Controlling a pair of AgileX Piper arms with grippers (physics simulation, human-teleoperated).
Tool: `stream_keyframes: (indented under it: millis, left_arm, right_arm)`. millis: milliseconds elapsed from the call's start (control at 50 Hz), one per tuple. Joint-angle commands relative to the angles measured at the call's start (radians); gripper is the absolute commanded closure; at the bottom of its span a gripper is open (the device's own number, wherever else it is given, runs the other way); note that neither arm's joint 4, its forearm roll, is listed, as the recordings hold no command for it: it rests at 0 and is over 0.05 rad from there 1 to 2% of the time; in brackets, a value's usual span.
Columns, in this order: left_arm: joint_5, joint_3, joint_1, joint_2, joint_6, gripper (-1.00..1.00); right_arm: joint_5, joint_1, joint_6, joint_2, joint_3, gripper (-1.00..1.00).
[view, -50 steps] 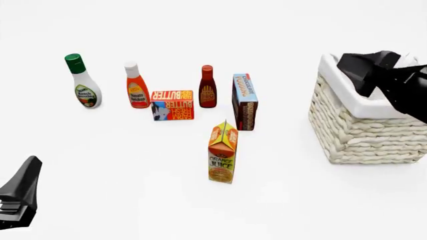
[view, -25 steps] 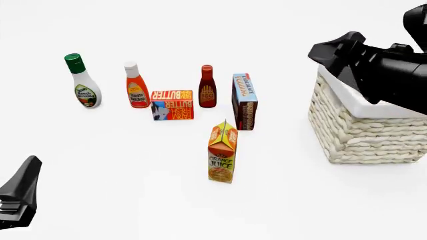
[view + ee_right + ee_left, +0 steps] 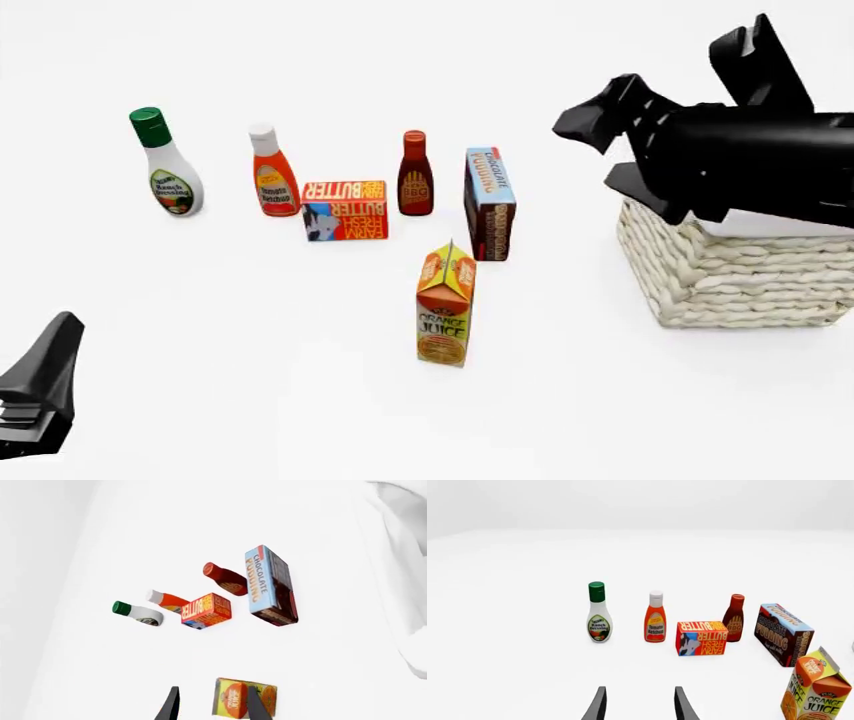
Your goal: Pick the orange juice and place it in the basket.
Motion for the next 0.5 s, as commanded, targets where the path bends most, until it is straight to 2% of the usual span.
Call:
stream_keyframes:
  millis: [20, 60, 100, 140, 240, 280, 420, 500]
  left_arm:
    - [0.002, 0.001, 0.002, -0.005, 0.001, -1.00]
    - [0.002, 0.001, 0.002, -0.005, 0.001, -1.00]
    - [0.002, 0.001, 0.002, -0.005, 0.001, -1.00]
    - [0.002, 0.001, 0.002, -0.005, 0.001, -1.00]
    - [0.002, 0.001, 0.002, -0.005, 0.001, -1.00]
    - [0.002, 0.001, 0.002, -0.005, 0.001, -1.00]
    - [0.002, 0.001, 0.002, -0.005, 0.001, -1.00]
    - [0.002, 0.001, 0.002, -0.005, 0.001, -1.00]
  right_arm:
    - [0.089, 0.031, 0.060, 0.046, -0.056, -1.00]
    - [0.113, 0.043, 0.076, 0.059, -0.074, -1.00]
    - [0.179, 0.029, 0.061, 0.082, -0.127, -1.00]
    - [0.206, 0.043, 0.070, 0.101, -0.144, -1.00]
    - [0.232, 0.046, 0.083, 0.120, -0.161, -1.00]
    - [0.230, 0.075, 0.108, 0.127, -0.161, -1.00]
    - [0.323, 0.083, 0.122, 0.187, -0.211, -1.00]
    - [0.339, 0.094, 0.139, 0.194, -0.253, -1.00]
